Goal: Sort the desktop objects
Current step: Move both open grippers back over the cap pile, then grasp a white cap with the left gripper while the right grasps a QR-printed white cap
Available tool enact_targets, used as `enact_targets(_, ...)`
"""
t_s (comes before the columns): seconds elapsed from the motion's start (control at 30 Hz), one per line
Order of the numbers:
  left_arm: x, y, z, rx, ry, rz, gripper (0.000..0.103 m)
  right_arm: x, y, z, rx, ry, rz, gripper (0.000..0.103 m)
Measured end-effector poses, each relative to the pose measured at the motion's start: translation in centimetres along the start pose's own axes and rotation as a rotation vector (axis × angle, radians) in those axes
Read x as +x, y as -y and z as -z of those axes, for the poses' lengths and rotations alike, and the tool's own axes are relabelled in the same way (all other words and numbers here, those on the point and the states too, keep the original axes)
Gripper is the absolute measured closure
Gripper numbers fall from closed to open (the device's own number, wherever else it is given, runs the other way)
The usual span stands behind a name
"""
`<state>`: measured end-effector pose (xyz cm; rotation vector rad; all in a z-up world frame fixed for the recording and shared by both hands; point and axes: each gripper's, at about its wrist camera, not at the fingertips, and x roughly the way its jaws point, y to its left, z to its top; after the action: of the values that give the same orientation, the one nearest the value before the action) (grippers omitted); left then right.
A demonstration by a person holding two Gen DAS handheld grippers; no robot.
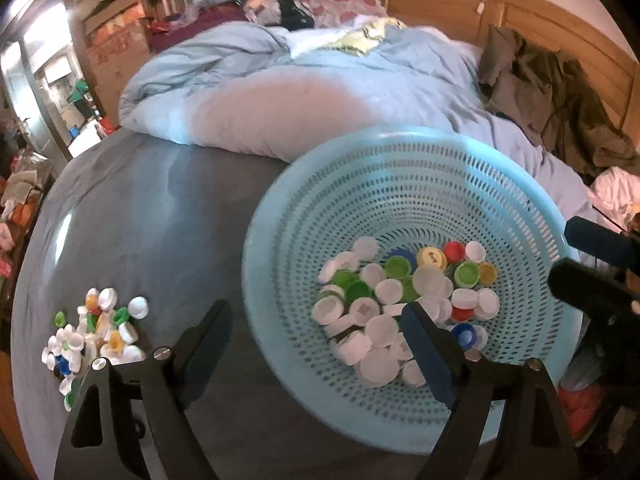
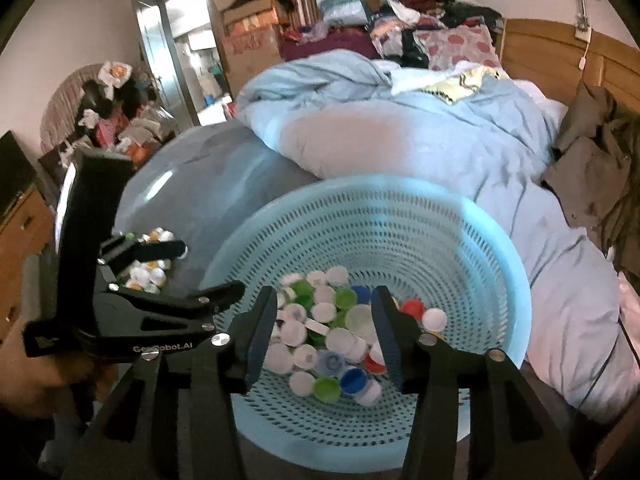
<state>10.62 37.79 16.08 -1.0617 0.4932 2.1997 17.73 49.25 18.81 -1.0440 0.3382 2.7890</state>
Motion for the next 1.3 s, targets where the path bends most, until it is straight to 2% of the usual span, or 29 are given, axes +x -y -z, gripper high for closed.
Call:
enact_targets(0.07, -1.1, -1.9, 1.3, -0.029, 0.031, 0.002, 0.011, -0.4, -1.4, 0.4, -0.031, 0.022, -0.023, 0.054)
enact_targets(0.17, -2.9, -6.1, 4.5, -0.092, 0.069, -0.035, 0.008, -0.6, -4.3, 1.6, -0.088, 0.035, -0.07, 0.048)
enact_targets(0.3, -4.9, -13.1, 11.1, -0.187, 0.085, -0.128, 0.006, -0.3, -8.2, 4.3, -0.163, 0.021, -0.14, 0.047)
enact_targets(0.37, -5.5, -16.4, 14.8, -0.228, 0.087, -0.169, 0.006, 0.8, -9.8, 5.9, -0.193, -0.021, -0.18, 0.047)
enact_targets(0.4, -5.7, -18.7, 17.3, -0.259, 0.077, -0.196, 0.007, 1.6, -10.4, 6.7, -0.201, -0.052, -0.195, 0.047)
enact_targets(0.47, -5.3, -21.7, 20.7, -0.304, 0.03, -0.217, 0.018, 2.9, -11.0, 7.9, -0.205, -0.097, -0.211, 0.047)
enact_targets(0.5, -4.9, -23.1, 22.0, -0.32, 0.003, -0.228, 0.021, 3.4, -11.2, 8.3, -0.205, -0.119, -0.218, 0.047)
enact_targets(0.6, -3.6, -27.0, 25.0, -0.389, -0.034, -0.22, 0.022, 4.8, -12.0, 9.3, -0.215, -0.164, -0.226, 0.047)
enact_targets(0.7, -2.3, -28.7, 25.4, -0.413, -0.034, -0.204, 0.022, 5.6, -13.2, 9.6, -0.238, -0.184, -0.224, 0.047)
enact_targets(0.83, 0.0, -29.1, 24.3, -0.384, -0.045, -0.17, 0.022, 6.0, -14.3, 9.7, -0.262, -0.197, -0.216, 0.047)
enact_targets(0.93, 1.3, -29.3, 23.5, -0.369, -0.05, -0.142, 0.028, 6.5, -15.1, 9.7, -0.273, -0.208, -0.212, 0.047)
enact_targets(1.03, 2.5, -29.2, 22.4, -0.352, -0.06, -0.13, 0.039, 7.2, -15.9, 9.8, -0.287, -0.226, -0.212, 0.047)
enact_targets(1.1, 2.9, -29.3, 22.1, -0.354, -0.055, -0.124, 0.04, 7.4, -16.3, 10.0, -0.294, -0.233, -0.212, 0.047)
enact_targets(1.13, 2.9, -29.2, 22.0, -0.35, -0.053, -0.115, 0.052, 7.5, -16.6, 10.0, -0.3, -0.234, -0.218, 0.047)
enact_targets(1.17, 2.9, -29.2, 22.0, -0.345, -0.051, -0.111, 0.068, 7.6, -16.9, 10.0, -0.305, -0.233, -0.222, 0.047)
enact_targets(1.2, 2.9, -29.1, 22.0, -0.342, -0.049, -0.107, 0.074, 7.6, -17.2, 10.0, -0.313, -0.231, -0.223, 0.048)
enact_targets(1.3, 2.7, -29.2, 22.1, -0.347, -0.028, -0.09, 0.074, 7.9, -18.2, 9.9, -0.337, -0.234, -0.241, 0.048)
